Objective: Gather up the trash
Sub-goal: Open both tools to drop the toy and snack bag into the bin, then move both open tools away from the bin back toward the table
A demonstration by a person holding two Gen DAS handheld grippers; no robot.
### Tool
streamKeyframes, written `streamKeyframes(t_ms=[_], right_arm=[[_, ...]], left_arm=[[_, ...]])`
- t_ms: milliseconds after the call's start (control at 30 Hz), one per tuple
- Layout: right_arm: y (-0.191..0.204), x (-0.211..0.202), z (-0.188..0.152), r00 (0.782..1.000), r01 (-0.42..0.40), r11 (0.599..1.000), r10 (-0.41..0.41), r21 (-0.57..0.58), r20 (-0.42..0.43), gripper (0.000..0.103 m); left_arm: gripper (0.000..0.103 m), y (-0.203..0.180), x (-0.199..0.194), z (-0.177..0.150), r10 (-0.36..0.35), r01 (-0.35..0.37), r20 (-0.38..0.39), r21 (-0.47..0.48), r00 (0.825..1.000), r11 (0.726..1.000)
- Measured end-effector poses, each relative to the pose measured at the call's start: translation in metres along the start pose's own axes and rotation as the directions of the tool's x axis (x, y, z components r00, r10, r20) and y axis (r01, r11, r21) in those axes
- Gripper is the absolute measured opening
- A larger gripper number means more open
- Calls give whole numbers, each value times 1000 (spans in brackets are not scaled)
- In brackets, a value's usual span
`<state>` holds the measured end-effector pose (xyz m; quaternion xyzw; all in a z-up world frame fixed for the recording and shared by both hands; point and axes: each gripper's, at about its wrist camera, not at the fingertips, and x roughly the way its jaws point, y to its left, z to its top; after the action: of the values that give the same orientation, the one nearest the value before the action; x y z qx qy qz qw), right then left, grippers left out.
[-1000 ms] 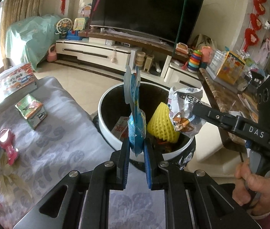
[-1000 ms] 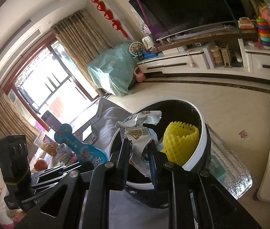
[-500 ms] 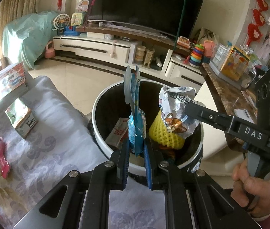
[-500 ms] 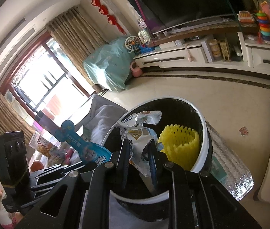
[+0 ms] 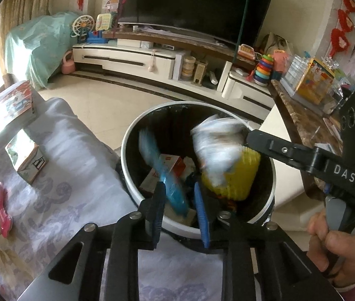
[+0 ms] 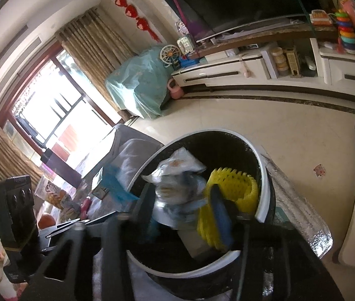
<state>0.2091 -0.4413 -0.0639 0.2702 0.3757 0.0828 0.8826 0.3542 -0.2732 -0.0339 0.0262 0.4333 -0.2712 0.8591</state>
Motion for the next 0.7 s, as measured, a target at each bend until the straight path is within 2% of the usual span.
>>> streamKeyframes(t_ms=[67,233,567,700], right_arm=[[0,-2,0,1000,3,1000,-3,6,6,58],[1,-7,0,1000,5,1000,-5,8,24,62],[34,-14,-18,1000,-8,998,9,-62,30,85],[57,-13,-31,1000,-16,993,19,-118,25,86]], left_arm=[[27,1,-2,-2,4,-4,5,-6,1000,1000],[44,6,-17,-14,17,-15,39,-34,999,999],[48,38,-59,-72,59,-45,88,-148,994,988],[51,58,-79,-96,83,-63,90,-207,993,976]])
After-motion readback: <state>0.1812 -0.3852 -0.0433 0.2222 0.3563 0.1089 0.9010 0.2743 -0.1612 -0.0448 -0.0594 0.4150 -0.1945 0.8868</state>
